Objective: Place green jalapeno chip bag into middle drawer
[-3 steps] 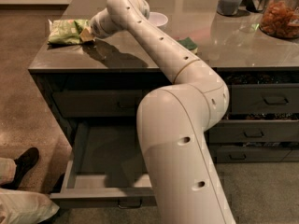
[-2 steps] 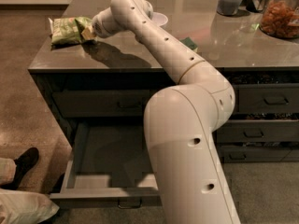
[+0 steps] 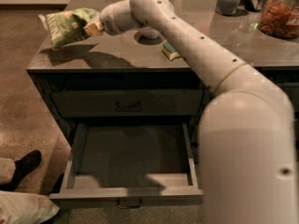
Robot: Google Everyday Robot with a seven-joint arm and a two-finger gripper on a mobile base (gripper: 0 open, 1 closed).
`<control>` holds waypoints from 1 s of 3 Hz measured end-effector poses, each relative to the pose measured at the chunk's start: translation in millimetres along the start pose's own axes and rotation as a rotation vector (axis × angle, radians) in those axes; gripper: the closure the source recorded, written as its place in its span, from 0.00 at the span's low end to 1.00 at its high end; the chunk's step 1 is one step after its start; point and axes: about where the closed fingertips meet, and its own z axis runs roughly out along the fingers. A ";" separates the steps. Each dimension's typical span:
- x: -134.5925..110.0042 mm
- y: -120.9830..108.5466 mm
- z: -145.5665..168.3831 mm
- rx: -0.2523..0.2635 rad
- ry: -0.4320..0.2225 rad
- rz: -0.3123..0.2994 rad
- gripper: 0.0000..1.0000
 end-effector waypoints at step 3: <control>16.3 103.7 -108.0 -0.242 -0.046 -0.142 1.00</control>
Offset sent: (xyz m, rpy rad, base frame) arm -0.1601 -0.0688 0.0269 0.0095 -0.0790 0.2861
